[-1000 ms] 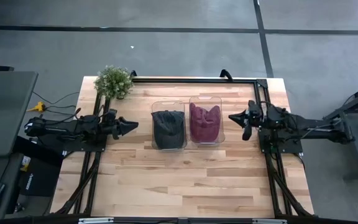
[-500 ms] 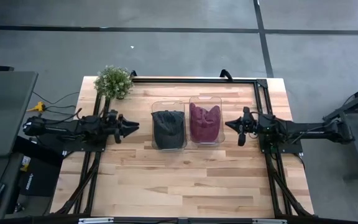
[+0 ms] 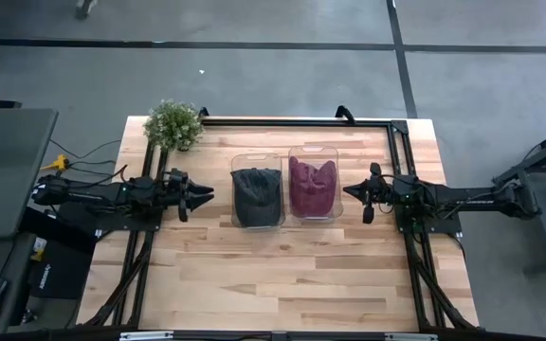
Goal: Pick & Place hat
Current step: Return to Home Position
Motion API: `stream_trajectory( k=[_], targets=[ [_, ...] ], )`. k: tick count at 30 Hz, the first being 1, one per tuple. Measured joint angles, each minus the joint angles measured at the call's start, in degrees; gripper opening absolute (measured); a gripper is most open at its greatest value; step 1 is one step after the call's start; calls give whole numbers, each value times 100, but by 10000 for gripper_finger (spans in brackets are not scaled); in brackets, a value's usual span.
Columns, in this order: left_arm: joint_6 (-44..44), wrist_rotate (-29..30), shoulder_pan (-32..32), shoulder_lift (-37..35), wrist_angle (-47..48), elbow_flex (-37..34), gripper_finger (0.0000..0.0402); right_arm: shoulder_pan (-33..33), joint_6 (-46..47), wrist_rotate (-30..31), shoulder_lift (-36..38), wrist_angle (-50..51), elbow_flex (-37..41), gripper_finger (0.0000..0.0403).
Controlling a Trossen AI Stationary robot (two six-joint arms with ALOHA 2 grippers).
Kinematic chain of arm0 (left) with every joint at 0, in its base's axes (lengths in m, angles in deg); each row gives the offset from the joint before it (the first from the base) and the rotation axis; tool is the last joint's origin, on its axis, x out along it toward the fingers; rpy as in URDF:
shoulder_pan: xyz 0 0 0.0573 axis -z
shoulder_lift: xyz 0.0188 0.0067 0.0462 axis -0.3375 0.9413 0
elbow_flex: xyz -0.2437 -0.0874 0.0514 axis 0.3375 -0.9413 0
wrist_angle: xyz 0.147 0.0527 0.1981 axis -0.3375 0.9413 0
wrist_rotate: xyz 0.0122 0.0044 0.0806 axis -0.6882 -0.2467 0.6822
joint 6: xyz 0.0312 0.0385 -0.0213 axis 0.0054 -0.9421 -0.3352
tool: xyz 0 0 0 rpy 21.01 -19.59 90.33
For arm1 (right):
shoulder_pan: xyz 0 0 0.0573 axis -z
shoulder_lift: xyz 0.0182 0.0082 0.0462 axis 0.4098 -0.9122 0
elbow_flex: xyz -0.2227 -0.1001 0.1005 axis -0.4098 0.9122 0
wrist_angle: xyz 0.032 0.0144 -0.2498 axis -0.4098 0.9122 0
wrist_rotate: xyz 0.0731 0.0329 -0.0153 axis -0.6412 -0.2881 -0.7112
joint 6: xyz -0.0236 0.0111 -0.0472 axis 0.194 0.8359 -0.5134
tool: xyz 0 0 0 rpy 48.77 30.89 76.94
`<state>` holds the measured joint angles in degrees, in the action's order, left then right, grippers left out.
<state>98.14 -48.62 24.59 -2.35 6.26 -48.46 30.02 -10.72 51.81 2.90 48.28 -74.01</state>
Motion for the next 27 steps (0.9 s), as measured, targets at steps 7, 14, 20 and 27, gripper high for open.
stream_trajectory(
  k=[7,14,20,27],
  targets=[
    [-581,181,0,0,-16,0,137,0,-2,3,0,7,0,0],
    [-864,262,0,0,-20,0,137,0,-2,-24,0,8,2,0],
    [-916,259,0,0,-20,0,137,0,-2,-25,0,4,2,0],
    [-911,256,0,0,-20,0,137,0,-2,-26,0,2,4,0]
  ],
)
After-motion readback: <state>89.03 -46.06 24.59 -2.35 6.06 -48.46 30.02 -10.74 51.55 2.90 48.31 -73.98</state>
